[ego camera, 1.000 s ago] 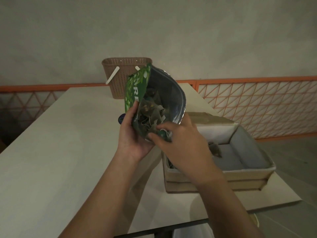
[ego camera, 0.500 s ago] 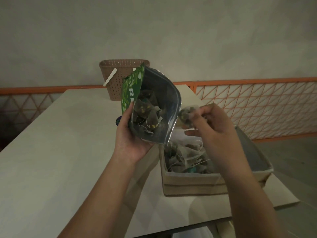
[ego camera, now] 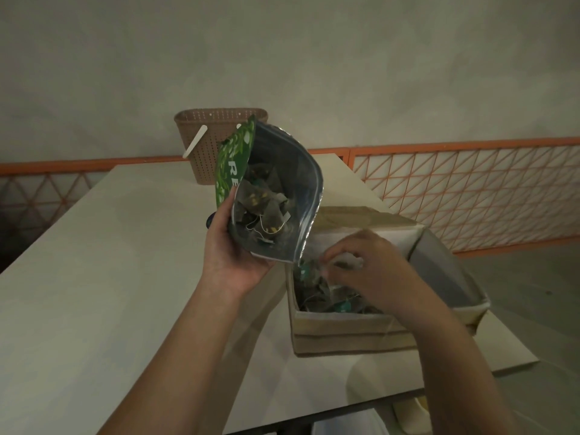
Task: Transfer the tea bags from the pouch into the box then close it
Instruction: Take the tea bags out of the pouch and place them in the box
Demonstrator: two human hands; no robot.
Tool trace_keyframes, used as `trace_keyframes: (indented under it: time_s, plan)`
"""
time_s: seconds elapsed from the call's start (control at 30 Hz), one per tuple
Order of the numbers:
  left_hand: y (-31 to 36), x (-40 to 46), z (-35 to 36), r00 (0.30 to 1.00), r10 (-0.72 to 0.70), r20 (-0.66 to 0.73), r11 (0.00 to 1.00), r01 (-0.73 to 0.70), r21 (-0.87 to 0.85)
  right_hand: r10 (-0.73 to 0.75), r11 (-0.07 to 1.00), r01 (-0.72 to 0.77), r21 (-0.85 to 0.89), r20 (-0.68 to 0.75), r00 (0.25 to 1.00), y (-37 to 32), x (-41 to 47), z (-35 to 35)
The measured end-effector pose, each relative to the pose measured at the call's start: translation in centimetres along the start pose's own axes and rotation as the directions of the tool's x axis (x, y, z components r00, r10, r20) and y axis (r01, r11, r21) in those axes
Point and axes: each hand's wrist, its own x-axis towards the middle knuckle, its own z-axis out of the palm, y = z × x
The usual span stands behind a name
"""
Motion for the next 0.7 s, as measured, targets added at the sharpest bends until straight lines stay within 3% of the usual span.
trace_keyframes:
  time_s: [0.07,0.13,0.3,0.43,0.6,0.7]
  plan:
    - [0.1,-0.1,-0.1,1.000,-0.009,0.023,1.000,0.009,-0.011,0.056,0.992,-0.042,-0.116,0.117,0.992,0.1,-0.1,0.2]
    - [0.0,0.0,-0.2,1.000,-0.017,0.015,1.000,0.017,-0.022,0.079,0.992,-0.065,-0.112,0.125,0.989,0.2,-0.2,0.2]
    - [0.0,0.1,-0.2,1.000,-0.015,0.009,1.000,0.015,-0.025,0.123,0.992,-0.123,-0.017,-0.022,0.992,0.9,0.1,-0.1]
    - [0.0,0.3,-0.6,1.000,0.000,-0.006,1.000,0.000,-0.028,0.022,0.995,0.002,0.095,-0.245,0.969,0.6,-0.1,-0.8]
    - [0.1,0.2,-0.8,1.000,-0.007,-0.014,0.999,0.006,-0.034,-0.008,0.997,0.020,0.079,-0.146,0.989,0.0,-0.3,-0.3]
    - [0.3,0.3,-0.9,0.999,-0.012,-0.042,1.000,0.011,-0.024,-0.021,0.955,0.101,0.278,-0.277,0.961,-1.6,-0.4,-0.3]
